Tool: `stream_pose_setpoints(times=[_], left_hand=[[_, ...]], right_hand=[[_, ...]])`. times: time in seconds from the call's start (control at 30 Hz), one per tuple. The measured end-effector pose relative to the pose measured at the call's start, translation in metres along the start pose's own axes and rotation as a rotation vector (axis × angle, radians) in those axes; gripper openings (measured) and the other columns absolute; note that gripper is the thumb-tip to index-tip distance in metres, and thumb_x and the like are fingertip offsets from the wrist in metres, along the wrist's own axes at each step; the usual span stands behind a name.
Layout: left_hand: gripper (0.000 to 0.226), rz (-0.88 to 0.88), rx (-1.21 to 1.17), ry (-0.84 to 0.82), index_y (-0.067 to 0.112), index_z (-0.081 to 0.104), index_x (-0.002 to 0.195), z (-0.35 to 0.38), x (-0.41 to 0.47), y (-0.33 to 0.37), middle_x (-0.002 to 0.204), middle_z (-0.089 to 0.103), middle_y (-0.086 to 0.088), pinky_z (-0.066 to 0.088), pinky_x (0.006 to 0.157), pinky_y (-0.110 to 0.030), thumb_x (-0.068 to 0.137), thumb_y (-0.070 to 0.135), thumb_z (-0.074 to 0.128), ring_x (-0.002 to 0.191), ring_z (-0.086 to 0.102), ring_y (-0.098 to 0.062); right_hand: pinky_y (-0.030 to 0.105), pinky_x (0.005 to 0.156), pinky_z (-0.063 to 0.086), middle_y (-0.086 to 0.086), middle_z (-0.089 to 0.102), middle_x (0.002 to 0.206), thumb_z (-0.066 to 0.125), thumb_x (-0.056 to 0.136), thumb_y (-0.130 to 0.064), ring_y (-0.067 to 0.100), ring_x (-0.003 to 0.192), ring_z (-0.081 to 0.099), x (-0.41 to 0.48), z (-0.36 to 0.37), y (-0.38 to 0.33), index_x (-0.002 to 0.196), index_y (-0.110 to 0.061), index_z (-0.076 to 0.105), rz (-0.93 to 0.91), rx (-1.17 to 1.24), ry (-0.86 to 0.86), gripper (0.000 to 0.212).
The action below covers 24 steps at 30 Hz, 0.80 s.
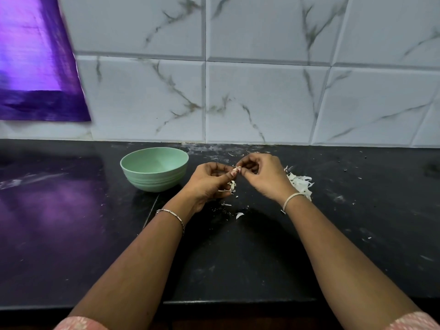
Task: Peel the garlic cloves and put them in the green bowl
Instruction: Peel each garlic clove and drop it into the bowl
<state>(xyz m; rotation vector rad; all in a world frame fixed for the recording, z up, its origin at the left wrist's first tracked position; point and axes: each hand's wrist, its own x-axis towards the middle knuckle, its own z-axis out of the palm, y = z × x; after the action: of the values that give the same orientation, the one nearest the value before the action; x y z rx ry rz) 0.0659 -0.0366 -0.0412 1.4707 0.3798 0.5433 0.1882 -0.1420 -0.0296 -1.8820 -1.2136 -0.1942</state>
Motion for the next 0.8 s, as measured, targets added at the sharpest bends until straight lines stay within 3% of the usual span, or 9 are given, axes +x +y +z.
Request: stream_pose_setpoints(times=[0.13,0.3,0.53,0.7,0.8], left_hand=[[0.011,0.057,0.01,0.03,0.009,0.069,0.091,-0.001,0.002,-0.002,0.076,0.063,-0.005,0.051,0.05,-0.02,0.084,0.014,0.074,0.054,0.055,-0.006],[0.011,0.103,0.067,0.033,0.007,0.071,0.093,-0.002,0.004,-0.004,0.074,0.063,-0.005,0.052,0.052,-0.02,0.084,0.011,0.075,0.056,0.054,-0.009],[0.012,0.127,0.03,0.07,0.005,0.071,0.089,-0.003,0.006,-0.006,0.076,0.065,-0.012,0.049,0.049,-0.022,0.081,0.011,0.077,0.061,0.055,-0.015],[0.026,0.137,0.041,0.132,-0.001,0.067,0.1,-0.002,0.009,-0.006,0.077,0.067,-0.011,0.052,0.049,-0.024,0.08,0.013,0.078,0.059,0.058,-0.012],[0.019,0.146,0.037,0.132,0.003,0.068,0.094,-0.002,0.011,-0.006,0.079,0.067,-0.012,0.054,0.052,-0.026,0.081,0.013,0.077,0.062,0.06,-0.015]], right_hand=[[0.028,0.071,0.055,-0.006,0.069,0.074,0.071,0.078,-0.016,0.008,0.068,0.063,-0.003,-0.001,-0.004,0.081,-0.021,0.069,-0.028,-0.065,0.02,0.005],[0.028,0.069,0.052,-0.009,0.064,0.069,0.072,0.074,-0.023,0.008,0.065,0.059,-0.005,-0.003,-0.009,0.078,-0.022,0.066,-0.038,-0.16,0.007,0.007],[0.031,0.086,0.05,-0.002,0.072,0.093,0.061,0.092,-0.016,0.015,0.088,0.064,-0.002,0.0,-0.006,0.101,-0.017,0.07,-0.065,-0.227,-0.078,0.013],[0.036,0.084,0.051,0.003,0.072,0.096,0.055,0.094,-0.014,0.022,0.093,0.065,-0.003,0.006,-0.011,0.102,-0.014,0.067,-0.062,-0.3,-0.038,0.015],[0.038,0.082,0.05,0.006,0.07,0.099,0.052,0.095,-0.015,0.026,0.095,0.063,-0.004,0.011,-0.013,0.103,-0.014,0.065,-0.046,-0.343,-0.003,0.015]])
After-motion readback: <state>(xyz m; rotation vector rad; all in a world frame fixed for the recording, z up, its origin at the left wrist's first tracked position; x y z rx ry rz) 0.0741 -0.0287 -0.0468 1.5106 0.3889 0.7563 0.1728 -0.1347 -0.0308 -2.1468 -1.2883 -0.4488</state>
